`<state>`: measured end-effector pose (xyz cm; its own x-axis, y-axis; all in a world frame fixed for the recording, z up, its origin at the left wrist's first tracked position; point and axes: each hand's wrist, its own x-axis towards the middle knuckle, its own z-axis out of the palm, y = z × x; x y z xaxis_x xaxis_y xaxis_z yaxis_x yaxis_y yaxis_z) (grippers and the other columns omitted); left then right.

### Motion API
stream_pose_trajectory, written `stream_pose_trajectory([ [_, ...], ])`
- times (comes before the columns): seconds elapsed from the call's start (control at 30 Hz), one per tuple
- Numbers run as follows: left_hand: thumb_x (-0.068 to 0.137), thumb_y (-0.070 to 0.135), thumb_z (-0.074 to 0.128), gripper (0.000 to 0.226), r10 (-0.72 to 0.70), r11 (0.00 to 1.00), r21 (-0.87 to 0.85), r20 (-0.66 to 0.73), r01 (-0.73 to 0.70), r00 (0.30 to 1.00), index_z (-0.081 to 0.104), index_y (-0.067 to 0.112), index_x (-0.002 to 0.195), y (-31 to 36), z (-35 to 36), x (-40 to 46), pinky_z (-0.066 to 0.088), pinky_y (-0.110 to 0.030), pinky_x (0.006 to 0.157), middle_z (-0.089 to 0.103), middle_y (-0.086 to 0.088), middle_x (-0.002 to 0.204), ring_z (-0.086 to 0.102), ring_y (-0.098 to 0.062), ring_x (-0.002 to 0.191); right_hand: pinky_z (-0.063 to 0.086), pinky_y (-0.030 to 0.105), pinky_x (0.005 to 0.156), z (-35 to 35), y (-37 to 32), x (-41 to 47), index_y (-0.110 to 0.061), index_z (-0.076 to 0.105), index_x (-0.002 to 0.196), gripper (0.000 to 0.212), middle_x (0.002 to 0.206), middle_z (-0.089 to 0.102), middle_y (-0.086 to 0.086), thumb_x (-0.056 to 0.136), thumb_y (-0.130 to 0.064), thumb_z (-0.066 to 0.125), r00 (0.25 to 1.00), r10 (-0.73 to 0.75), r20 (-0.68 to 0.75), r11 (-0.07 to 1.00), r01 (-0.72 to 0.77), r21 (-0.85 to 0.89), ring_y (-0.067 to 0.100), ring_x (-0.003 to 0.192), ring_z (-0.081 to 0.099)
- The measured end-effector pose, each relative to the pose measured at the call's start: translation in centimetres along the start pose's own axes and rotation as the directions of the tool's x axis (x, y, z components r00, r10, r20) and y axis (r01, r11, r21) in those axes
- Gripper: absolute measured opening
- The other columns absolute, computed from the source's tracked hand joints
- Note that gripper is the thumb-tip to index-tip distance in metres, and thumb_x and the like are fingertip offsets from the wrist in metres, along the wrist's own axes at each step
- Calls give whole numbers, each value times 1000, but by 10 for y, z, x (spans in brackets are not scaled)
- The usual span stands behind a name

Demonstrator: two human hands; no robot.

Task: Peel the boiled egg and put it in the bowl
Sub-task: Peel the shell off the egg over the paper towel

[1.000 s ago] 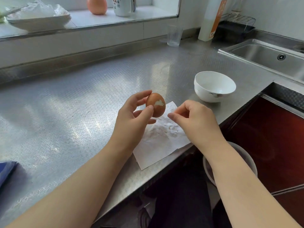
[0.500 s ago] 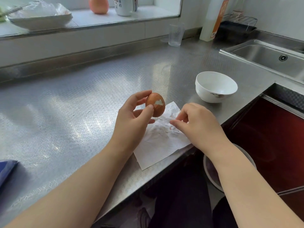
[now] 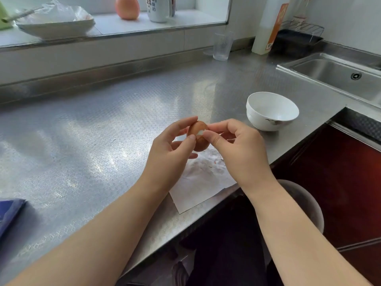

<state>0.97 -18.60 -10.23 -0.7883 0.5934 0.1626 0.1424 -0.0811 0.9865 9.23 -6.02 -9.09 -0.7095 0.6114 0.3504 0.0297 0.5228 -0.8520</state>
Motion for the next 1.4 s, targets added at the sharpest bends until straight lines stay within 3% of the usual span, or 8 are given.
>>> stream_pose_trajectory([
  [0.17,79,32,74,45,-18,997,78,18,17,1000,62,50,119,-2,-3,0,56,-27,85,72,18,114,72,-6,97,49,22,70,4,-2,-1,-20,73,84,9,81,67,-9,86,-27,68,995,-96,-37,989,91,-120,8,75,62],
  [0.27,85,25,77,52,19,986,164,-5,-18,1000,57,47,128,-6,-3,0,53,-21,81,68,13,120,70,-3,96,46,25,67,8,-3,-1,-12,71,85,13,83,65,-3,90,-22,64,980,-198,-25,942,184,-280,12,71,59],
  [0.43,89,33,73,53,51,963,267,-27,-42,998,53,43,136,-9,-2,0,49,-10,76,64,14,122,66,5,95,42,28,63,14,-5,0,-5,68,84,16,81,63,5,92,-18,61,960,-280,-23,877,246,-413,21,70,57],
  [0.73,84,47,65,52,29,960,280,-34,-18,999,53,45,135,-8,-2,-1,53,-24,81,61,22,127,66,3,86,26,20,60,16,-2,6,-1,62,87,14,84,63,11,92,-13,58,938,-348,-11,840,306,-449,26,71,58],
  [1.03,89,33,72,46,41,953,302,-100,-9,994,57,40,132,-8,-2,0,53,-26,74,61,18,122,67,3,86,39,29,65,17,-2,8,-3,61,89,16,86,63,8,93,-18,58,947,-322,26,847,300,-440,25,75,59],
  [1.13,89,31,72,46,45,954,301,-125,-5,991,57,38,132,-7,-2,1,53,-27,72,61,18,122,67,2,84,39,27,64,17,-3,9,-6,62,87,15,83,62,3,92,-20,59,957,-290,12,879,271,-391,20,73,57],
  [1.23,92,27,69,45,45,958,286,-147,-1,988,56,33,134,-5,-1,1,58,-33,83,61,15,124,68,-4,88,42,27,65,10,-2,11,-11,66,84,13,78,63,-6,90,-22,62,974,-227,-25,923,207,-324,13,70,57],
  [1.4,95,20,64,45,45,965,262,-156,-2,987,54,35,136,-3,0,0,59,-41,88,60,21,118,67,-6,92,46,13,66,2,5,11,-24,68,82,4,73,66,-15,84,-27,69,995,-80,56,969,91,-230,1,74,61],
])
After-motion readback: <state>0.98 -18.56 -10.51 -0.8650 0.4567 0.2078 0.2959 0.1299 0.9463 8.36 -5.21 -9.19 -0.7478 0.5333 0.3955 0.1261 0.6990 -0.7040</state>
